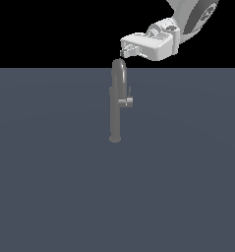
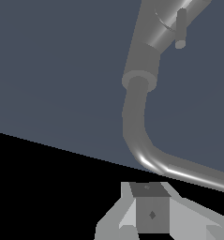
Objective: Turn on the faucet by rotating a designated handle.
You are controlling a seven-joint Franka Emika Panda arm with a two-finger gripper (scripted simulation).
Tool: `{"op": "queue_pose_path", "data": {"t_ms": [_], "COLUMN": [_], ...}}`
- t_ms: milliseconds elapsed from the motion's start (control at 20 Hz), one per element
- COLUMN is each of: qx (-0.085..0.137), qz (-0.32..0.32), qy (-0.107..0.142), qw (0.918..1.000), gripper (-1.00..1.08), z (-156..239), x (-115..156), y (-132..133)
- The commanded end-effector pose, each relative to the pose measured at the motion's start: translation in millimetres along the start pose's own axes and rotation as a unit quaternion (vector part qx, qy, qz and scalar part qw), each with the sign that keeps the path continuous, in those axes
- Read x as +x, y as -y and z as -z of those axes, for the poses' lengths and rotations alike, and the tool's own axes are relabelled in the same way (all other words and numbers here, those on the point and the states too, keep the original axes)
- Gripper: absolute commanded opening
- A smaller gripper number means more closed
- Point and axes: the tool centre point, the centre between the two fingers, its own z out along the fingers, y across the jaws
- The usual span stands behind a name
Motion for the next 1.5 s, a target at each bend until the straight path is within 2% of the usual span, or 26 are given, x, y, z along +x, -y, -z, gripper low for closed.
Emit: {"op": "queue_pose_path", "data": {"t_ms": [0, 200, 400, 700, 950, 1450], "qx": [0.026, 0.065, 0.102, 0.141, 0.157, 0.157], "qz": [-0.023, -0.059, -0.092, -0.129, -0.142, -0.144], "qy": [0.027, 0.067, 0.103, 0.143, 0.157, 0.159], "qw": [0.999, 0.9939, 0.9851, 0.9712, 0.9646, 0.964], "gripper": [-1.0, -1.0, -1.0, -1.0, -1.0, -1.0], "z": [1.8, 2.2, 0.1, -5.6, -9.1, -10.3], "x": [19.9, 51.0, 79.9, 111.6, 123.7, 118.7], "y": [3.2, 6.0, 6.7, 5.5, 4.6, -1.4]}}
